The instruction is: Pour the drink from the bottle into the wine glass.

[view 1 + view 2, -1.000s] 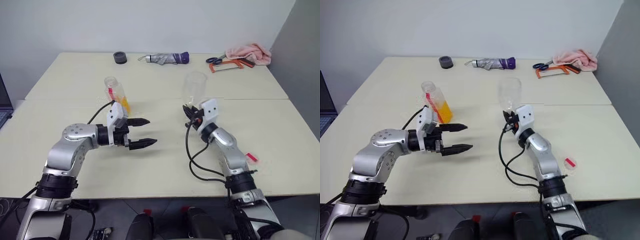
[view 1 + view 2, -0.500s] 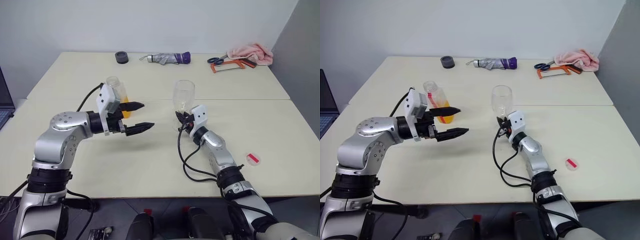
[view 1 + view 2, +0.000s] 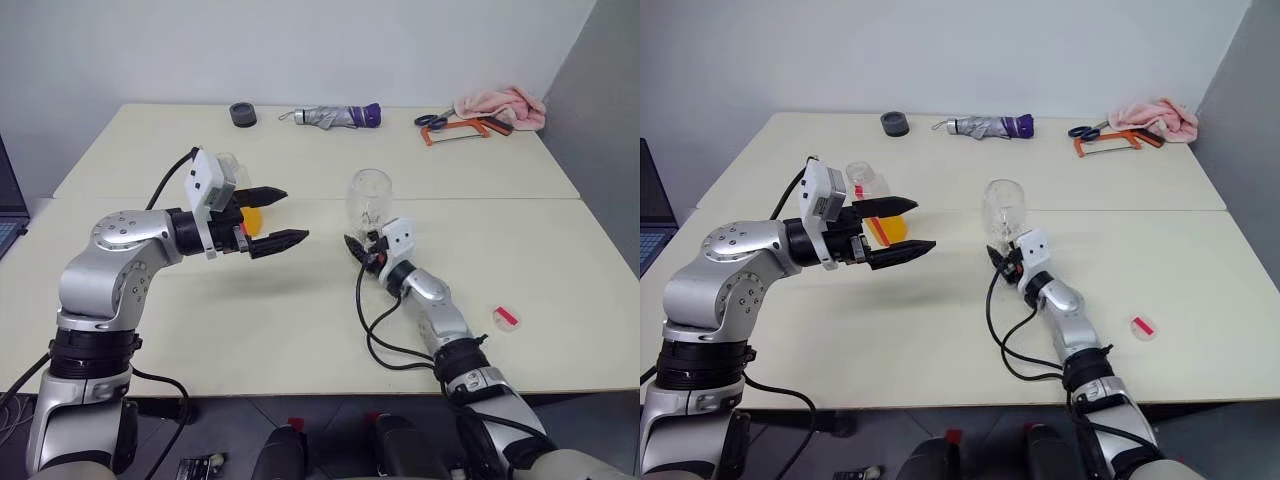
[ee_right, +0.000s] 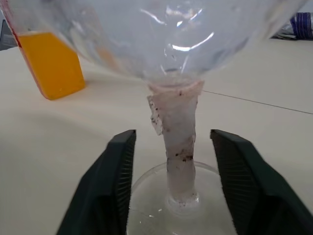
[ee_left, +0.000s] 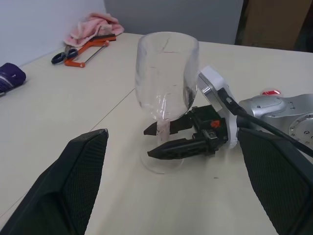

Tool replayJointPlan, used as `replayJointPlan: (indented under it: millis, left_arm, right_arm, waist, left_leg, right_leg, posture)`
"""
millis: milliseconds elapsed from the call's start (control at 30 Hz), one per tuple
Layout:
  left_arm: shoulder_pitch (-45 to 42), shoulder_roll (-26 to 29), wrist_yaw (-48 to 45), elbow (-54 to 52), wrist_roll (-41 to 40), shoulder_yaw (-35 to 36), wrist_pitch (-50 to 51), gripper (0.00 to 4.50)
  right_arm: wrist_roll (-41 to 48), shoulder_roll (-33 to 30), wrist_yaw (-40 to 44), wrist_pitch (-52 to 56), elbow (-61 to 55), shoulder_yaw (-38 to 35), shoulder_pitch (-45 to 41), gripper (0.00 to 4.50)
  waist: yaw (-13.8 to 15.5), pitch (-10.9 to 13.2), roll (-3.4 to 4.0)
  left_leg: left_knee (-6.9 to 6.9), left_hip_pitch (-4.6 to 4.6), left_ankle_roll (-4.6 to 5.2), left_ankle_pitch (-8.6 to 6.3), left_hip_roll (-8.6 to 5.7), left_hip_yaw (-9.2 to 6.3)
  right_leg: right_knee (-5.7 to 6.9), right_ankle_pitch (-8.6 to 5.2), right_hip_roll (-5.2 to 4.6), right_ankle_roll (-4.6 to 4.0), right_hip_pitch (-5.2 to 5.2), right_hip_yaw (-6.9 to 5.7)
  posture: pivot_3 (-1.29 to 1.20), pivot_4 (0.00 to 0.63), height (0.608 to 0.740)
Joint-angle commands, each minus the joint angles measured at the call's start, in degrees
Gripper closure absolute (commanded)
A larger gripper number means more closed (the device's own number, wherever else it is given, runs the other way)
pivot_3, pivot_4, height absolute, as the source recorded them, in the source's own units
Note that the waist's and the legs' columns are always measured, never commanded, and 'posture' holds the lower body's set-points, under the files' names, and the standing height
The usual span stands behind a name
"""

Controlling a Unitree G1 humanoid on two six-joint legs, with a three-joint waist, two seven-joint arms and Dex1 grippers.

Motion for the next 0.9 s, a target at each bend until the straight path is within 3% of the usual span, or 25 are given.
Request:
replayJointPlan:
  millis: [33,100,233,633,900]
  left_arm:
    - [-0.89,0.11,-0.3,-1.16,-0.41,0.39,-1.27,0.0]
    - [-0.86,0.05,-0.45,-1.09,-0.27,0.21,-1.61,0.0]
    - [-0.58,0.0,-0.4,-1.42,-0.36,0.3,-1.82,0.0]
    - [3.71,-0.63,2.05,-2.49,0.56,0.93,-2.76,0.0]
    - [13.16,-6.46,15.19,5.74,9.23,2.05,-11.19,0.0]
  right_arm:
    - [0.38,0.04,0.37,-0.02,-2.36,-0.22,0.0,0.67]
    - [0.51,-0.2,0.56,0.32,-3.04,-0.28,0.36,0.04]
    - [0.71,-0.94,1.07,1.3,-5.3,-0.3,1.9,0.04]
    - [1.39,-9.11,5.71,13.06,-28.83,1.04,16.13,0.04]
    - [6.6,-20.7,13.49,26.72,-54.35,3.39,29.16,0.04]
  waist:
    - [0.0,0.0,0.0]
    - [0.0,0.0,0.0]
    - [0.0,0.0,0.0]
    - [0.09,0.01,0.01]
    - [0.27,0.04,0.04]
  left_leg:
    - [0.0,0.0,0.0,0.0,0.0,-0.01]
    - [0.0,0.0,0.0,0.0,0.0,0.0]
    - [0.0,-0.01,0.0,0.0,0.0,-0.01]
    - [0.0,-0.02,0.0,0.0,0.0,-0.01]
    - [0.01,-0.02,0.01,-0.01,-0.01,-0.01]
  right_leg:
    - [0.0,0.0,0.0,0.0,0.0,-0.01]
    - [0.0,0.0,0.0,0.0,0.0,0.0]
    - [0.0,0.0,0.0,0.0,0.0,0.0]
    - [-0.02,-0.01,0.0,0.01,0.0,0.01]
    - [-0.05,-0.03,-0.01,0.03,0.01,0.02]
  posture:
    - [0.0,0.15,0.74]
    - [0.0,0.15,0.74]
    - [0.0,0.15,0.74]
    - [0.0,0.15,0.74]
    - [0.0,0.15,0.74]
